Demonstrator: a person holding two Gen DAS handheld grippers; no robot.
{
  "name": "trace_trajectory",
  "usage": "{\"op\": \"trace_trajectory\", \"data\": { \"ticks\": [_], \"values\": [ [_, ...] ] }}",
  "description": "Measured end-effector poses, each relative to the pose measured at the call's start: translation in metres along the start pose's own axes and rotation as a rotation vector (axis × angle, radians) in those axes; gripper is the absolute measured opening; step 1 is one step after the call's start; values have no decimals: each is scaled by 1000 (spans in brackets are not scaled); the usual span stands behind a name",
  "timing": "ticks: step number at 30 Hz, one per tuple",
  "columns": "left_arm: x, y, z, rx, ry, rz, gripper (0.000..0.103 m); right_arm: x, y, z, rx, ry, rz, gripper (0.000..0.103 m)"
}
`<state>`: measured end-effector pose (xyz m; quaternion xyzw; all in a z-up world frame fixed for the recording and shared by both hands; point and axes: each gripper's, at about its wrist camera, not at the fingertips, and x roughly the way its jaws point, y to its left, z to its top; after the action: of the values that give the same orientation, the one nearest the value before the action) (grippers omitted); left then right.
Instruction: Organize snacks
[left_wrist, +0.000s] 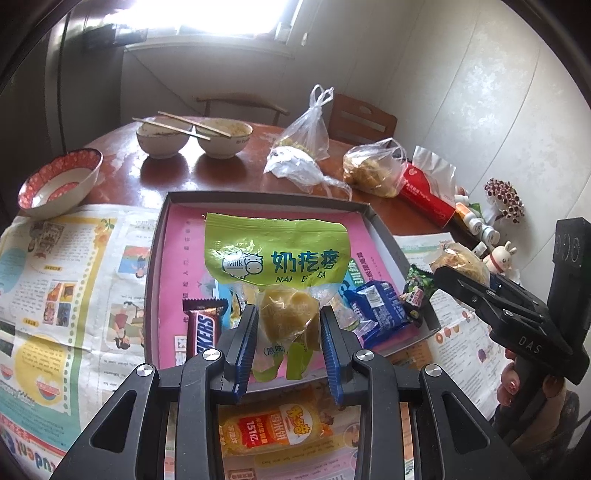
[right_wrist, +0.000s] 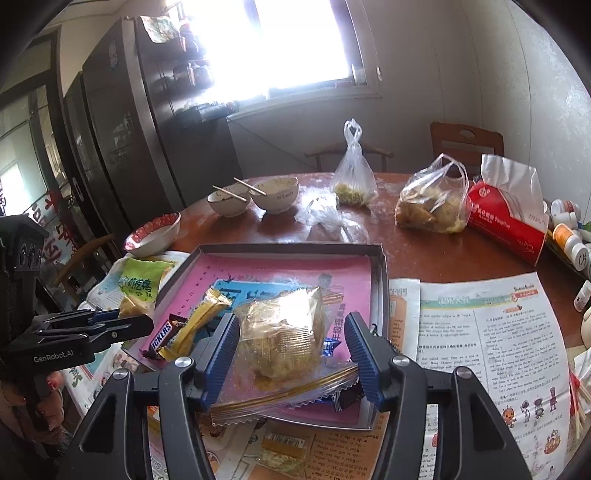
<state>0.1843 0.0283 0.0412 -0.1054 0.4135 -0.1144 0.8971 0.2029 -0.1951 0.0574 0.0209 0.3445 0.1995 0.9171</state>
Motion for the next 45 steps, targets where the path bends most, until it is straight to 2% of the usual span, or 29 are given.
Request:
{"op": "trace_trajectory", "data": {
  "ticks": [11,22,28,35,45],
  "values": [
    [28,10,-9,-18,59,-3,34,23,-4,-9,-1,58,-38,59],
    [47,3,-13,8,97,11,34,39,-6,-17,-6,91,-55,59],
    [49,0,-14,11,84,20,34,48,-1,-16,-44,105,-51,59],
    [57,-4,-16,29,111,21,34,54,3,-17,-42,108,-35,59],
    [63,-5,-12,40,113,18,35,60,8,-21,-60,110,-60,59]
  ]
}}
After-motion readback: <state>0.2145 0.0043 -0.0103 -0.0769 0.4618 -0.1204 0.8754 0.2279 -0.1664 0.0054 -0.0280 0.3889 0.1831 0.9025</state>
